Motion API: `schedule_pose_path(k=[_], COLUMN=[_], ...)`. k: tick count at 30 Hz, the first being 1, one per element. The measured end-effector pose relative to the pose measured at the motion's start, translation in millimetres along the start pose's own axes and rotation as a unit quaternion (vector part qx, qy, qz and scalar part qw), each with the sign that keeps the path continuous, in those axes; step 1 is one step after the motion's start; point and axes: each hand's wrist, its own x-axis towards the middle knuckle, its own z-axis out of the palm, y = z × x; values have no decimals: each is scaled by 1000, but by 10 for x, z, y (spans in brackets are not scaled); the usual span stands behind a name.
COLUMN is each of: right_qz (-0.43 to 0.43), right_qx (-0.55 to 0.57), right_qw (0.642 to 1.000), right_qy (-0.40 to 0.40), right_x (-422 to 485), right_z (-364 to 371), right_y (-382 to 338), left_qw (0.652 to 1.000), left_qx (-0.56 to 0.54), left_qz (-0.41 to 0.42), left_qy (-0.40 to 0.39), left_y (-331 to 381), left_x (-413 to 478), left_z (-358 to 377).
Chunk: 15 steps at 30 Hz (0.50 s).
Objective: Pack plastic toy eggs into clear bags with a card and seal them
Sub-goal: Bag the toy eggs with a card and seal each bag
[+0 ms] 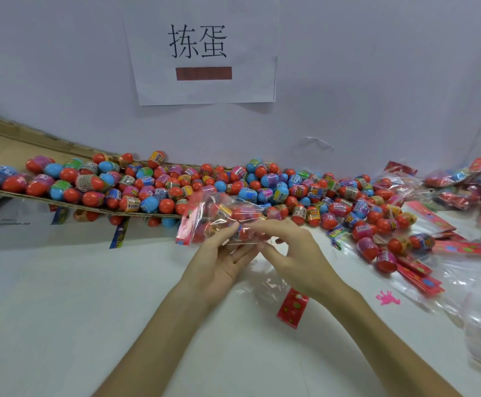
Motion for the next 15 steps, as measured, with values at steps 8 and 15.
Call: schedule_pose_path(k=[8,15], right_qz=[116,272], right_qx=[78,318], right_qw=[982,905], right_qy=[126,-74], right_x=[52,41], right_z=[-46,29], right_y=[-8,-21], left_qw=[999,995], left_qx=[-16,59], left_qz=[40,66], left_qy=[-21,-50], left_y=[29,-4], left_x=[-1,-21], left_z=[-6,30])
